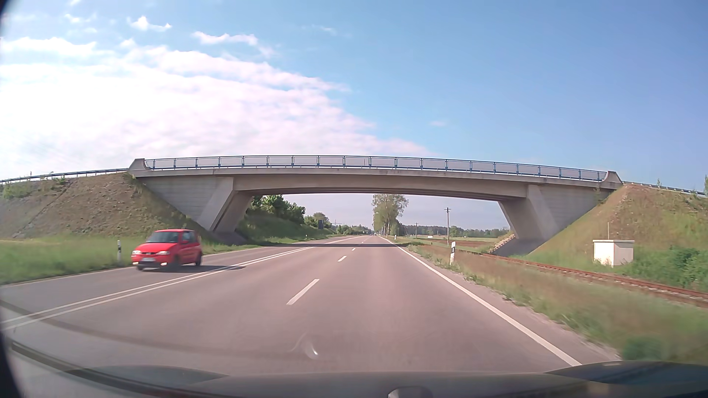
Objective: Follow the waypoints while adhering to traffic rules and regulations
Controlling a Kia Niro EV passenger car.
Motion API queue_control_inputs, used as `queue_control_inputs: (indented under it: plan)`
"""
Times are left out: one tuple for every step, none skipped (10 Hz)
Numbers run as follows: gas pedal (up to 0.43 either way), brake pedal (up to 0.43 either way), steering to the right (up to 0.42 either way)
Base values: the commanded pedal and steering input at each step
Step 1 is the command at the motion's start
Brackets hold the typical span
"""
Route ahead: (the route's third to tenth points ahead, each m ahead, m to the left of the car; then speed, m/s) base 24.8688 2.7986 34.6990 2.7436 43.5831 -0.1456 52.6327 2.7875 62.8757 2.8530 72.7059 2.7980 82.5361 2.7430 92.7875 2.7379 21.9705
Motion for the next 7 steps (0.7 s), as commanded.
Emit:
queue_control_inputs:
  plan:
    - [0.26, 0.0, 0.001]
    - [0.26, 0.0, 0.001]
    - [0.26, 0.0, 0.001]
    - [0.26, 0.0, 0.001]
    - [0.26, 0.0, 0.001]
    - [0.26, 0.0, 0.001]
    - [0.26, 0.0, 0.001]
